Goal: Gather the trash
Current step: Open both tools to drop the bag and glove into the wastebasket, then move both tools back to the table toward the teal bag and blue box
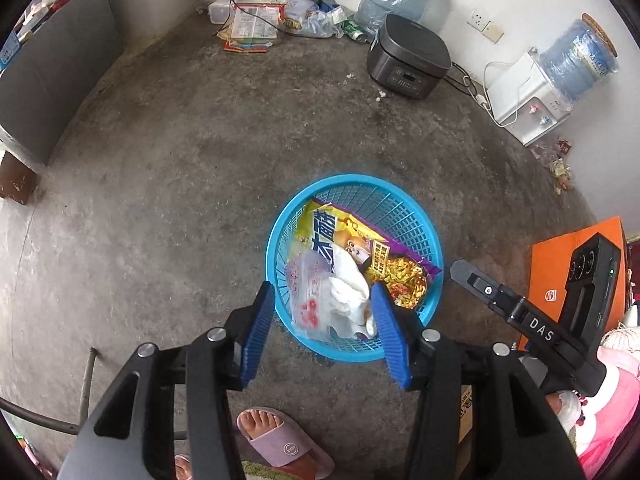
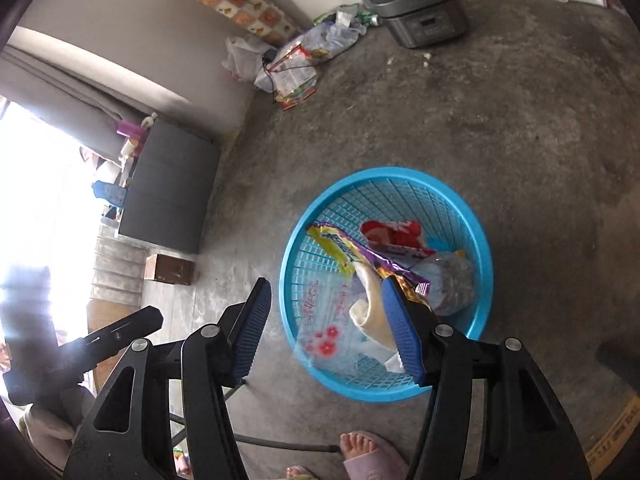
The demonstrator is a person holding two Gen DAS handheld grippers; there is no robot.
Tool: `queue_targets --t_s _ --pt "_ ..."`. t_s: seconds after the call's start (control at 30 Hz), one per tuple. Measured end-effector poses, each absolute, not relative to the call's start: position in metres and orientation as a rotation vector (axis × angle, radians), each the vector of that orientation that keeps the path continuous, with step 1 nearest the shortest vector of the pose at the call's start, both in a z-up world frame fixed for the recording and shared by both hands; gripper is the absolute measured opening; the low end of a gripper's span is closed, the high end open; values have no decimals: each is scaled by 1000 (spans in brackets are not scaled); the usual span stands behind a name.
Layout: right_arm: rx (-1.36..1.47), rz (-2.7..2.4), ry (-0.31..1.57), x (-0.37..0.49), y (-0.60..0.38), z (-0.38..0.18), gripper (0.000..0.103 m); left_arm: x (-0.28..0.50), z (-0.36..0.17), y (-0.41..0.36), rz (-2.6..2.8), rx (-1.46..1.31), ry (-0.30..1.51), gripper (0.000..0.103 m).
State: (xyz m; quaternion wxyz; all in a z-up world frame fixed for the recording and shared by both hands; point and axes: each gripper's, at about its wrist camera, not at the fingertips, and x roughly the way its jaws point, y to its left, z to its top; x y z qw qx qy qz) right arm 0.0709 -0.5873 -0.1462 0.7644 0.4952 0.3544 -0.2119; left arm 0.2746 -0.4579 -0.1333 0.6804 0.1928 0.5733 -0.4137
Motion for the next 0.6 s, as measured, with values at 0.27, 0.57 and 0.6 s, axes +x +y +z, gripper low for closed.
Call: queue_targets --t_s 0.27,0.57,0.6 --pt "969 -449 657 77 -555 -84 61 261 -39 -412 -973 401 1090 51" --pt "834 -386 603 79 -482 -10 73 236 80 -265 -890 238 863 60" --pt "820 -352 609 80 -471 -4 73 231 89 -243 -875 219 845 61"
